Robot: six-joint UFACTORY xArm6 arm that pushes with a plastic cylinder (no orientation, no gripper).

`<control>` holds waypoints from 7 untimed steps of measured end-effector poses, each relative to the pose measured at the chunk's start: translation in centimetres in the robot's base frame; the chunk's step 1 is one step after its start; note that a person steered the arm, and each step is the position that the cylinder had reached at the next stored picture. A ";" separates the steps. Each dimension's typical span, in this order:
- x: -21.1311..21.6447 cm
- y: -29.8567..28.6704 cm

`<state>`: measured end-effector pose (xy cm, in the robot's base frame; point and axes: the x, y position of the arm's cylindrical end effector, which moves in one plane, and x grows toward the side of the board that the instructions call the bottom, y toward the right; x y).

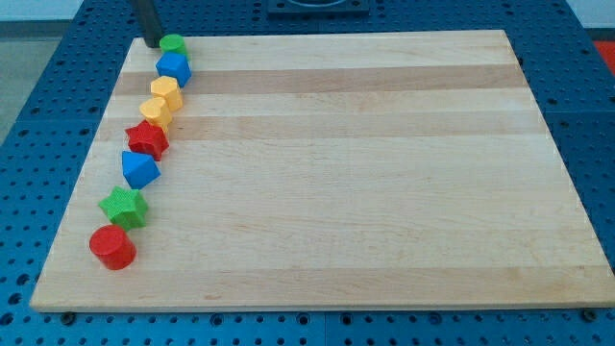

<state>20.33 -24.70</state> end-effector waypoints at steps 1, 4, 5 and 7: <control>1.7 2.3; 7.4 10.0; 10.2 12.4; 16.7 15.2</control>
<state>37.04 -9.46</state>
